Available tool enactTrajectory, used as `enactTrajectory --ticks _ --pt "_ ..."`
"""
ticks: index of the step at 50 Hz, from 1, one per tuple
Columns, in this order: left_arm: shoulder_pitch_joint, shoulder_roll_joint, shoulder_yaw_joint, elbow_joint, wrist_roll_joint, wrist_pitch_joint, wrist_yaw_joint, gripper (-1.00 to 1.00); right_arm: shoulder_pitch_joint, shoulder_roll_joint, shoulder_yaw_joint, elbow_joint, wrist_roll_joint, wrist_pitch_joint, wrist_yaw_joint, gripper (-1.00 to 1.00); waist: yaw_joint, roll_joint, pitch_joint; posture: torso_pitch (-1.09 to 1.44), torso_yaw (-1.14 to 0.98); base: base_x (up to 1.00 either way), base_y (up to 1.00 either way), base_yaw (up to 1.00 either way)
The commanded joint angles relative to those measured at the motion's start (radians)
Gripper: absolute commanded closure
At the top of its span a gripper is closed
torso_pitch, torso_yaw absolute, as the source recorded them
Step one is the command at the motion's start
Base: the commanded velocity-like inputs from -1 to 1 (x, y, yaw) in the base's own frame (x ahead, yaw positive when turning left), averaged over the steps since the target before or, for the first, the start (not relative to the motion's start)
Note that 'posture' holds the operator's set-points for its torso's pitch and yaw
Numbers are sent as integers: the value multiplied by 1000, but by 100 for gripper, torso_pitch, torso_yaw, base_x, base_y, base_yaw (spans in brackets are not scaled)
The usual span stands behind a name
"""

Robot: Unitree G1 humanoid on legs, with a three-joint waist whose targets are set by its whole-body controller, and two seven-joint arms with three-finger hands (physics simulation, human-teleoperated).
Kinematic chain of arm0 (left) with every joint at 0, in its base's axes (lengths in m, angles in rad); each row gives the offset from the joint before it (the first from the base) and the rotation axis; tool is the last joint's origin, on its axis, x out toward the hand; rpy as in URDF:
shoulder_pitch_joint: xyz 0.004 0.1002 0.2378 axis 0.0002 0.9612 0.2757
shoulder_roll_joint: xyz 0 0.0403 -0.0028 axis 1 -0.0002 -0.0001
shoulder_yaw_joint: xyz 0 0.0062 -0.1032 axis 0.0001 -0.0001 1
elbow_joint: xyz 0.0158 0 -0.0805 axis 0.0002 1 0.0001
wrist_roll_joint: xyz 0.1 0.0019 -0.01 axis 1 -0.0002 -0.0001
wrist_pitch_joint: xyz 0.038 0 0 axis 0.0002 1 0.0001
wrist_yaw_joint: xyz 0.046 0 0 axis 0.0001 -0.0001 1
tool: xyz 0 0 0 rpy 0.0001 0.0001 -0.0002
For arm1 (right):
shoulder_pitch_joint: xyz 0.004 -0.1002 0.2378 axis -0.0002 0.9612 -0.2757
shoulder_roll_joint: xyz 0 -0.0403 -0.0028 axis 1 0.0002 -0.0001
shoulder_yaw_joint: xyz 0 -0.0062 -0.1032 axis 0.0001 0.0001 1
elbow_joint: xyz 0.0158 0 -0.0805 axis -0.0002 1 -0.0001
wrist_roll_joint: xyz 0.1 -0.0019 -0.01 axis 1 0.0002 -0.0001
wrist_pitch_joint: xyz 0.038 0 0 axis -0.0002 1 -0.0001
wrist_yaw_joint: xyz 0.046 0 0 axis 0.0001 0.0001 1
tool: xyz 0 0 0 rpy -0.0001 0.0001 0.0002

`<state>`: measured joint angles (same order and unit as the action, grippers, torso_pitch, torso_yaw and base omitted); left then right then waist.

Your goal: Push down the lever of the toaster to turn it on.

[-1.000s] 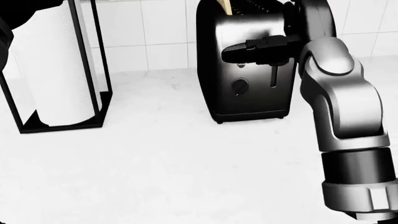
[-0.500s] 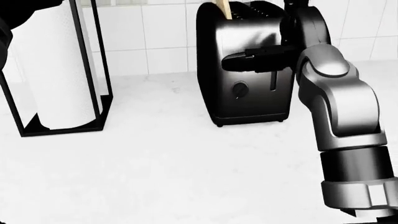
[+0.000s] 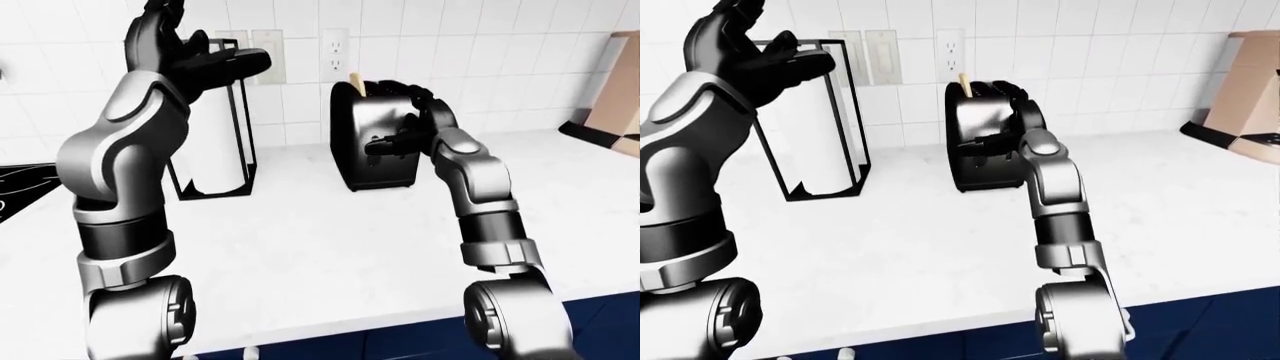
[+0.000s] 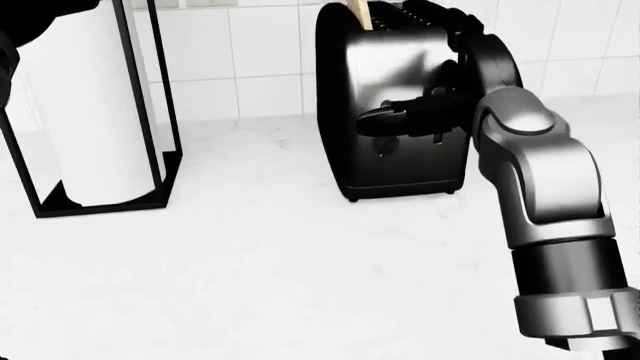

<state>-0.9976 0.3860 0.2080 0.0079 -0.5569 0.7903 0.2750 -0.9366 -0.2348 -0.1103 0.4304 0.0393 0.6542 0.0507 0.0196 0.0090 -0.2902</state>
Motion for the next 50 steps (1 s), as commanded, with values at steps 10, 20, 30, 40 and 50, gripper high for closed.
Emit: enactTrajectory --ticks 10,20,30,40,50 --pt "-37 9 7 -22 0 -26 -2 -100 -41 -7 -4 76 -7 -94 -5 -100 0 1 -11 -43 0 0 0 0" --pt "-37 9 7 -18 2 -29 -3 -100 -40 -8 -2 90 -8 -93 1 -100 3 -1 -10 -43 0 0 0 0" --pt "-37 8 8 -21 0 -26 -1 -100 -27 -6 -2 98 -17 -92 29 -100 4 -1 -12 -43 0 0 0 0" --pt "-39 11 10 -15 -3 -30 -1 -100 -9 0 -1 137 -18 -116 33 -100 2 -1 -15 -43 0 0 0 0" --pt "-41 13 10 -21 -10 -28 5 -100 9 10 6 226 -32 -184 33 -100 1 -2 -13 -43 0 0 0 0"
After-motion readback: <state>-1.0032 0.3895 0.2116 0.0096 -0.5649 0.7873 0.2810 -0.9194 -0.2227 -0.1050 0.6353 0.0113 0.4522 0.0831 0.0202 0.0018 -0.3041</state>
